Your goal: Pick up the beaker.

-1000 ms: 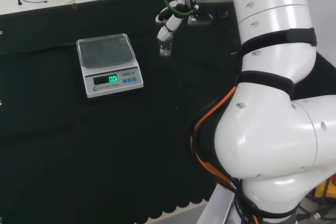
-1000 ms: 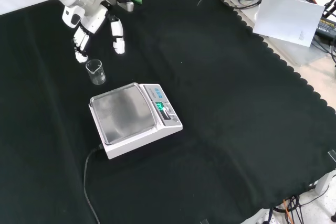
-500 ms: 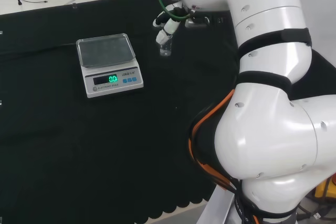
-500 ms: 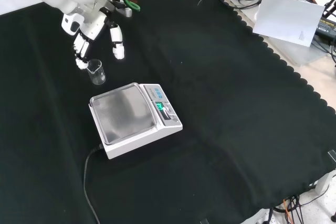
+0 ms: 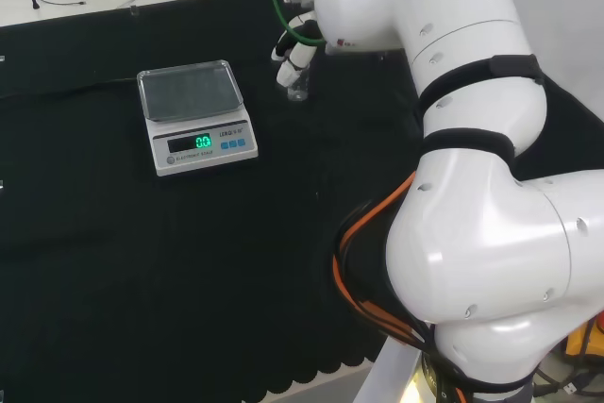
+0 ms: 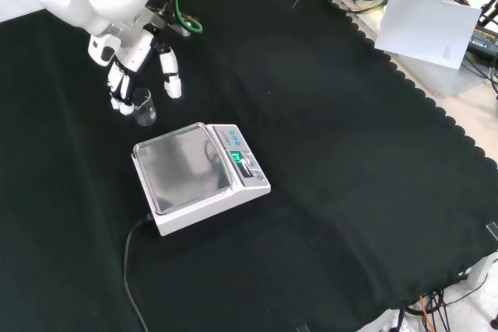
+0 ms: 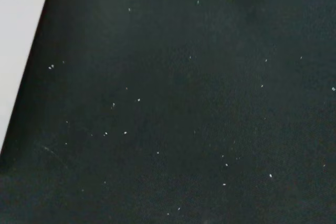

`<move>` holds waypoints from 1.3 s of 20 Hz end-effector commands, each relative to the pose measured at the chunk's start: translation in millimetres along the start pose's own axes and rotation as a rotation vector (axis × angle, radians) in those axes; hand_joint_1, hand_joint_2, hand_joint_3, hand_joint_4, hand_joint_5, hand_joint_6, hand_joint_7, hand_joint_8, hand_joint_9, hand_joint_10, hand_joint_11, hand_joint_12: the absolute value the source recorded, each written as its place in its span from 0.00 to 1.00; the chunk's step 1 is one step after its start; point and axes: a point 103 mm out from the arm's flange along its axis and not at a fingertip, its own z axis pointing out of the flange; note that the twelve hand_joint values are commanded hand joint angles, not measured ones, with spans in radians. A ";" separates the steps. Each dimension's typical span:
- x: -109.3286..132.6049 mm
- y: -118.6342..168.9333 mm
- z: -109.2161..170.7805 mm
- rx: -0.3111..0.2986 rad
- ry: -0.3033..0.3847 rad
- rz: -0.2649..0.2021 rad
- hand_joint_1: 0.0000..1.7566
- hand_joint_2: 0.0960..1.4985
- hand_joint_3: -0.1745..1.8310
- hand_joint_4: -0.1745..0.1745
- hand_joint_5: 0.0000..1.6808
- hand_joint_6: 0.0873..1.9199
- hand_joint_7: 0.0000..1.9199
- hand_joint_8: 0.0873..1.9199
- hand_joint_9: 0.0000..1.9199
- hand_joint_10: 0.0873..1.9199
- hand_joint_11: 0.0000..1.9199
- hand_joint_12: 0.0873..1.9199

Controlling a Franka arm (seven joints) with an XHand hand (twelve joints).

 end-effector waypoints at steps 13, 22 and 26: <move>9.9 5.7 5.0 -0.108 -0.053 -0.003 0.74 0.79 0.00 0.00 0.41 0.42 0.22 0.44 0.46 0.33 0.51 0.43; 22.9 -23.4 -35.2 -0.160 -0.137 -0.013 0.63 0.83 0.08 0.00 0.43 0.69 0.26 0.52 0.45 0.44 0.49 0.44; 33.2 -44.1 -60.0 -0.158 -0.178 -0.029 0.63 0.82 0.08 0.00 0.44 0.70 0.27 0.53 0.45 0.45 0.48 0.44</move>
